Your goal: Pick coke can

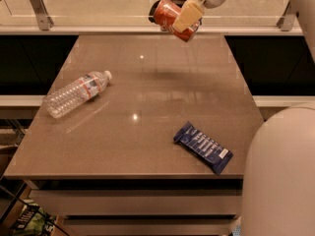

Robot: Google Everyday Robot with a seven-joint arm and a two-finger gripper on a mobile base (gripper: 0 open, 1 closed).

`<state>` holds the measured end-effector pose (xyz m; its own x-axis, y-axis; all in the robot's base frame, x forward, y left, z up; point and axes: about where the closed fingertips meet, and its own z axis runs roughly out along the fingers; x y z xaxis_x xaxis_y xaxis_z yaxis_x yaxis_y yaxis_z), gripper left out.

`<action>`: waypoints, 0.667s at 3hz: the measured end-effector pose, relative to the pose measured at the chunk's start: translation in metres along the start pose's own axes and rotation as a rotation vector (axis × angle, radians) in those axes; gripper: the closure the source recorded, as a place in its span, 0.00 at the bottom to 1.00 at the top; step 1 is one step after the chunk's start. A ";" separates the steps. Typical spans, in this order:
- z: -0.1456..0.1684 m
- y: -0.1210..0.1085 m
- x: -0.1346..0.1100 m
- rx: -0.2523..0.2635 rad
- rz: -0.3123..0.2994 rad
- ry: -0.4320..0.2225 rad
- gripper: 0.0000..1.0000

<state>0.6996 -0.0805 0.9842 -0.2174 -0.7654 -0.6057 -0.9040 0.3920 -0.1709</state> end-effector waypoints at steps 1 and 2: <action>-0.020 0.001 -0.011 0.019 -0.019 -0.021 1.00; -0.046 0.005 -0.035 0.041 -0.054 -0.051 1.00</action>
Offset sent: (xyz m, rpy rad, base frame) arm -0.0179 -0.0012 0.0742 0.0154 -0.0934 0.0187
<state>0.6858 -0.0749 1.0402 -0.1488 -0.7595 -0.6332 -0.8979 0.3721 -0.2353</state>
